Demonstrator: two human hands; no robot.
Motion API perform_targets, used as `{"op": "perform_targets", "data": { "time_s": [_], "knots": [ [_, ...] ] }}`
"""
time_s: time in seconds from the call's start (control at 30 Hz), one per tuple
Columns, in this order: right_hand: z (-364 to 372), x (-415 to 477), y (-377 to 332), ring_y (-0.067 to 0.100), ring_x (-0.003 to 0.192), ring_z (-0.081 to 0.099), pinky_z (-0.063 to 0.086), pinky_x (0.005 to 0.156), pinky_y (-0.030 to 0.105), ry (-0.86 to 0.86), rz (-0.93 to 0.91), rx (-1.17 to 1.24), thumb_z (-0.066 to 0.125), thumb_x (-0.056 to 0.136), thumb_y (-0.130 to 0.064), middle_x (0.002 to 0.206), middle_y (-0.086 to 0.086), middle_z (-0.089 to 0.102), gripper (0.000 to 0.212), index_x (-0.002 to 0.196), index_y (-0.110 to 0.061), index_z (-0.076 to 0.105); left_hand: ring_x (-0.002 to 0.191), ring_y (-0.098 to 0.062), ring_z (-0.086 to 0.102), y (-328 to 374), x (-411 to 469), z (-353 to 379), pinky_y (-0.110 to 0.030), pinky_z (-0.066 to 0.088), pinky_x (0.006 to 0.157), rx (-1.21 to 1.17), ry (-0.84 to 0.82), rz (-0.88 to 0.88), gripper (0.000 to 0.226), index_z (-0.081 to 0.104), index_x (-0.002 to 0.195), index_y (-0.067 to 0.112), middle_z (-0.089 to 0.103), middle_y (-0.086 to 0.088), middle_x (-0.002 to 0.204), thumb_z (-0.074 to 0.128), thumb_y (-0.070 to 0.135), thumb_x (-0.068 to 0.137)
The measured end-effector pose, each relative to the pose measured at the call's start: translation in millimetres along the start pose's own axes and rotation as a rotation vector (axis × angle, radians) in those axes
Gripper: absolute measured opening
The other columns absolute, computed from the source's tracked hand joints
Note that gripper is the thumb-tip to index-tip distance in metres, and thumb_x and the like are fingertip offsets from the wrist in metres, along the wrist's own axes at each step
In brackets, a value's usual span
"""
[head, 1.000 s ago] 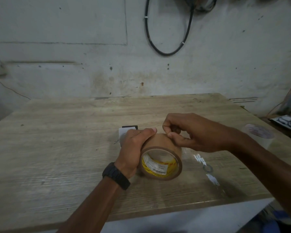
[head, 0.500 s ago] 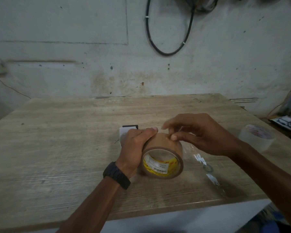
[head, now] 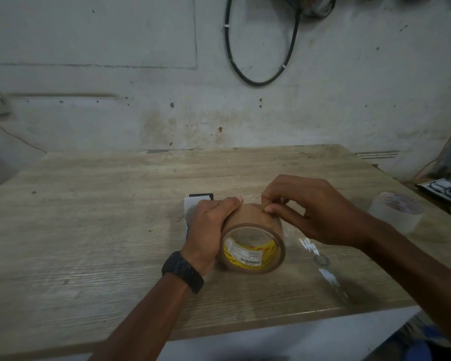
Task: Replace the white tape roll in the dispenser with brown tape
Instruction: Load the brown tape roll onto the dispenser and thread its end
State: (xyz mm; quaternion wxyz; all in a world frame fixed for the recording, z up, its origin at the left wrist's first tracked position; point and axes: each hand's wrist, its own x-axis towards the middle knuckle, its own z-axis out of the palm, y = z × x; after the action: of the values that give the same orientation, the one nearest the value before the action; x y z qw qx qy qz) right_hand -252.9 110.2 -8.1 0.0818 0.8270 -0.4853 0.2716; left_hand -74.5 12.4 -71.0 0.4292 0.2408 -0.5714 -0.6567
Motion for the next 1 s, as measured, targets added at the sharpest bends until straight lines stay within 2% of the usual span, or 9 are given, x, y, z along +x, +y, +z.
{"op": "perform_targets", "data": {
  "time_s": [0.23,0.6,0.7,0.83,1.0],
  "knots": [
    [-1,-9,0,0.009,0.081,0.059,0.049,0.07,0.027,0.033,-0.001,-0.003,0.059,0.098,-0.014,0.09,-0.004,0.063,0.007,0.095,-0.013,0.066,0.05,-0.018,0.059,0,0,-1,-0.029,0.049,0.052,-0.02,0.038,0.004,0.033,0.066,0.052,0.02,0.061,-0.003,0.054,0.069,0.032,0.082],
    [-4,-21,-5,0.012,0.079,0.054,0.045,0.068,0.024,0.088,-0.016,-0.028,0.053,0.099,-0.015,0.09,-0.003,0.059,0.011,0.095,-0.011,0.062,0.047,-0.014,0.059,1,2,-5,-0.026,0.049,0.049,-0.063,0.069,0.05,0.036,0.066,0.05,0.022,0.061,0.003,0.051,0.067,0.03,0.086],
    [-6,-24,-4,0.012,0.079,0.055,0.045,0.068,0.024,0.082,-0.001,-0.043,0.051,0.099,-0.018,0.091,-0.003,0.06,0.014,0.095,-0.012,0.063,0.05,-0.014,0.062,2,5,-8,-0.026,0.052,0.052,-0.106,0.097,0.035,0.031,0.069,0.054,0.021,0.064,0.002,0.054,0.068,0.03,0.083],
    [-5,-26,-2,0.011,0.079,0.055,0.044,0.07,0.019,0.123,0.009,-0.026,0.053,0.099,-0.015,0.089,-0.002,0.06,0.013,0.094,-0.01,0.064,0.052,-0.014,0.062,0,6,-5,-0.027,0.053,0.054,-0.104,0.086,0.022,0.03,0.071,0.055,0.022,0.064,0.002,0.056,0.067,0.033,0.083],
    [-2,-28,-1,0.013,0.079,0.056,0.046,0.069,0.024,0.133,0.002,0.003,0.053,0.099,-0.015,0.092,-0.004,0.058,0.011,0.095,-0.011,0.062,0.048,-0.011,0.06,1,6,-5,-0.024,0.051,0.049,-0.109,0.079,0.036,0.034,0.068,0.052,0.022,0.062,0.004,0.052,0.066,0.032,0.084]
  ]
}}
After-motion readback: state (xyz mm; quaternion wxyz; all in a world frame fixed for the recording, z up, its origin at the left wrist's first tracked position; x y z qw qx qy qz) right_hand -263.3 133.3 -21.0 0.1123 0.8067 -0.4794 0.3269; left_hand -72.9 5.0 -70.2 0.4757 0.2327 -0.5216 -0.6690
